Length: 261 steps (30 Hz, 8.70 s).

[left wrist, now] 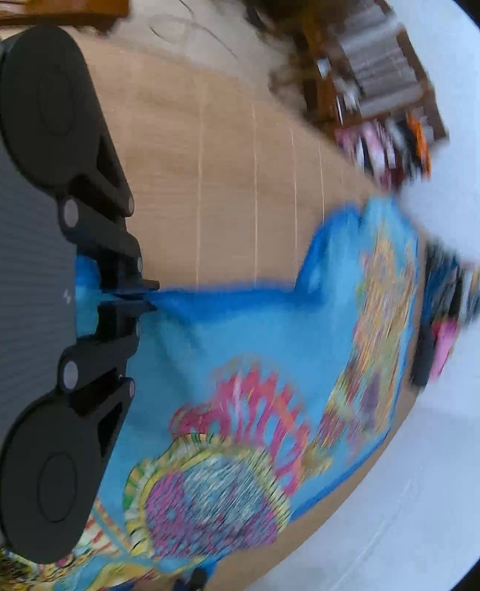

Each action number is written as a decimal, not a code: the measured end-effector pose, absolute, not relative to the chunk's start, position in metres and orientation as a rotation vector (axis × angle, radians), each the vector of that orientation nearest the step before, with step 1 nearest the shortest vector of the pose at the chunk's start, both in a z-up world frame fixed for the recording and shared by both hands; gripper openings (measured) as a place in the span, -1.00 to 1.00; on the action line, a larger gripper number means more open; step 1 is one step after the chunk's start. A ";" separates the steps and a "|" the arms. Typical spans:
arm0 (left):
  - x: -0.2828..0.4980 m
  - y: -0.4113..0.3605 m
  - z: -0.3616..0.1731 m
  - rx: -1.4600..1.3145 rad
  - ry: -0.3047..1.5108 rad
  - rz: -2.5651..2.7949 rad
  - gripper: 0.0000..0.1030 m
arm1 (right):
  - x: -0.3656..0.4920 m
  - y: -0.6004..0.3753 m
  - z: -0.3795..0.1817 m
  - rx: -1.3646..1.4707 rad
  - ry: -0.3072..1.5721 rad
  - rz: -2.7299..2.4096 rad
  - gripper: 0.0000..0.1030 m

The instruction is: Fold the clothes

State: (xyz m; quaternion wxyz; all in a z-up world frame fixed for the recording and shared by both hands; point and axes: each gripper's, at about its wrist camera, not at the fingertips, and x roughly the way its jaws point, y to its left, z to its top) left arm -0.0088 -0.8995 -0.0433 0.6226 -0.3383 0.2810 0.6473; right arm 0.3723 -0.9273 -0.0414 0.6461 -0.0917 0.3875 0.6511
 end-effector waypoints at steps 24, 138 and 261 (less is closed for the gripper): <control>-0.137 -1.030 0.008 -0.857 0.908 2.089 -0.94 | 0.459 -0.930 0.030 -0.659 0.371 1.036 -0.90; 0.037 -1.180 -0.038 -0.948 0.604 1.625 -0.17 | 0.387 -1.195 -0.046 -0.140 0.822 1.408 0.03; -0.170 -0.895 0.036 -0.328 0.774 0.784 0.36 | -0.053 -1.110 -0.038 0.145 1.040 1.151 0.16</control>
